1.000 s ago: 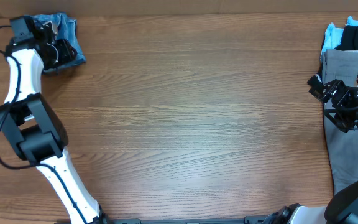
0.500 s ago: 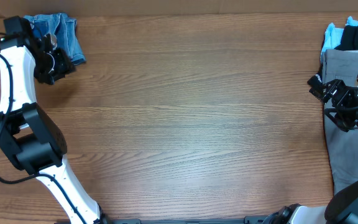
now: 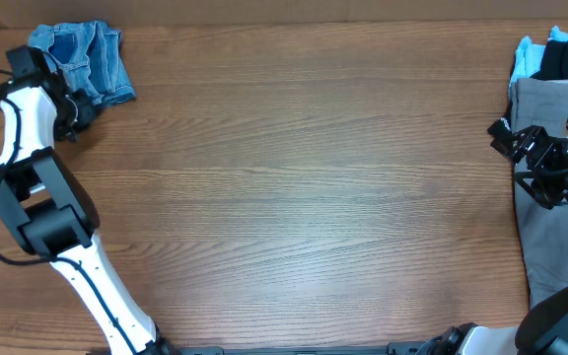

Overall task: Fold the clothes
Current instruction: 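Press and straighten the jeans bundle with the left gripper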

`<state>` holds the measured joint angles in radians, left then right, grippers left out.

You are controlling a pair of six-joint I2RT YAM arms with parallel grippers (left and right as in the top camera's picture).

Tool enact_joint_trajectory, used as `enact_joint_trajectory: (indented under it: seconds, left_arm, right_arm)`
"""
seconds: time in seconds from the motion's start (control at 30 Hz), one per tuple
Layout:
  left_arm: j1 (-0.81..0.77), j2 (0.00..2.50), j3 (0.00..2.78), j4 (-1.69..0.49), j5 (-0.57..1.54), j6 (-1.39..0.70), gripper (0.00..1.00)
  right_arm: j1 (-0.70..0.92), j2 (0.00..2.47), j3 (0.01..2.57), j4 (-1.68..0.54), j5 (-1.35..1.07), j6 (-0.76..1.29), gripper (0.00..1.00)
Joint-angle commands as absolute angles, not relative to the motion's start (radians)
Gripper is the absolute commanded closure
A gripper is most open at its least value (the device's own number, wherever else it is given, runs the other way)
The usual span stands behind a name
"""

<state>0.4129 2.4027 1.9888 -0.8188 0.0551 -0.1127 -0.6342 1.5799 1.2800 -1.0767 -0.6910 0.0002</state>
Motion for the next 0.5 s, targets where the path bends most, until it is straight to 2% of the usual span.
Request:
enact_joint_trajectory:
  seconds: [0.0,0.47]
  left_arm:
    - [0.413,2.441,1.980,-0.781,-0.011,-0.119,0.96]
    - [0.465,2.474,1.980,-0.622,-0.078,-0.119,0.96]
  right_arm:
    - [-0.634,1.573,1.290,-1.079,-0.688,-0.009,0.00]
    - [-0.634,1.573,1.290,-1.086,-0.689,-0.008,0.00]
